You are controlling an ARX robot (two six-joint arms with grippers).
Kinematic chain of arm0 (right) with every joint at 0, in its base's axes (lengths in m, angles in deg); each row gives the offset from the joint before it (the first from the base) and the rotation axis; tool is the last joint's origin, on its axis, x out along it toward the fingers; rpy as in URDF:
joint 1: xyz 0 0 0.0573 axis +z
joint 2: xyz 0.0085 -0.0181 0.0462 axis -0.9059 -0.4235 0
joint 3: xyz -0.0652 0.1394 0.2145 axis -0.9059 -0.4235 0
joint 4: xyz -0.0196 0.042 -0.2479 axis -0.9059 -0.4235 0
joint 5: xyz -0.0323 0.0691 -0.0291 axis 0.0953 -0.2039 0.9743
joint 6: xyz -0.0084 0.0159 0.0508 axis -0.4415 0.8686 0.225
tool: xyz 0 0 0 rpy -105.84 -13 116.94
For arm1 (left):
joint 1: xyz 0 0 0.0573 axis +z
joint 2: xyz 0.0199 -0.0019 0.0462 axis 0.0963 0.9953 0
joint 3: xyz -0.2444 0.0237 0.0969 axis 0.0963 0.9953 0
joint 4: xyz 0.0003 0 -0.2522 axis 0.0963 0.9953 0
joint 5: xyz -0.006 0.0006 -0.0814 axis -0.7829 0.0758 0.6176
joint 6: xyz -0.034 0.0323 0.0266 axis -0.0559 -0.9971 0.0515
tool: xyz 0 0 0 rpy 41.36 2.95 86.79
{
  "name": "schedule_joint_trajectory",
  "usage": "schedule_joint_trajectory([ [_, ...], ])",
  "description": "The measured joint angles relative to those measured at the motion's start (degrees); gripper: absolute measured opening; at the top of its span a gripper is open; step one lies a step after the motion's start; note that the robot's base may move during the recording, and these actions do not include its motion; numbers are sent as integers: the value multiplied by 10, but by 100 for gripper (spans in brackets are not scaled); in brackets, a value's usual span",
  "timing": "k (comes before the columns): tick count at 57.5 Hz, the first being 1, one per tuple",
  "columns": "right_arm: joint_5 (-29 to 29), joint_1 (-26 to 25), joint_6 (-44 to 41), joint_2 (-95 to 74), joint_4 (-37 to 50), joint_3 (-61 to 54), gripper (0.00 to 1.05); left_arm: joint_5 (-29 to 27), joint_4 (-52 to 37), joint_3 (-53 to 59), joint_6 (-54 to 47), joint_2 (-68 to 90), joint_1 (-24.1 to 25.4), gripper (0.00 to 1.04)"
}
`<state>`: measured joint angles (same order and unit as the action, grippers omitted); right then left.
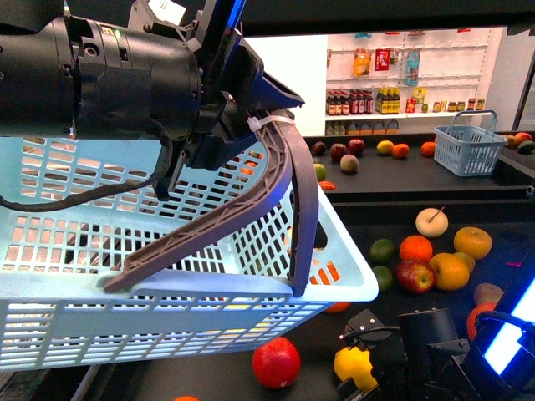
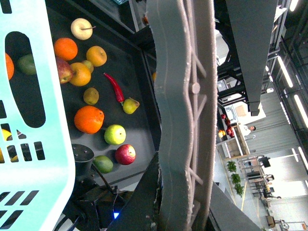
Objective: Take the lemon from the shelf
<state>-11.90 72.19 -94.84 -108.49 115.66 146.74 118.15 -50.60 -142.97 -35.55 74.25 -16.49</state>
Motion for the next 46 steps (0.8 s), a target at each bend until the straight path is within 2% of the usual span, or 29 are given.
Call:
schedule_joint_trajectory([
  [5,3,0,2,1,0,-1,67,0,0,0,0,0,0,11],
  [10,14,-1,8,7,0,-7,63,0,0,0,0,0,0,11],
  [22,60,-14,54,42,0,-28,62,0,0,0,0,0,0,11],
  [27,99,-30,94,72,0,-37,62,0,0,0,0,0,0,11],
  [32,143,-53,149,124,5,-58,62,0,0,0,0,0,0,11],
  [38,170,-77,212,199,15,-95,62,0,0,0,0,0,0,11],
  [46,175,-91,314,315,28,-165,62,0,0,0,0,0,0,11],
])
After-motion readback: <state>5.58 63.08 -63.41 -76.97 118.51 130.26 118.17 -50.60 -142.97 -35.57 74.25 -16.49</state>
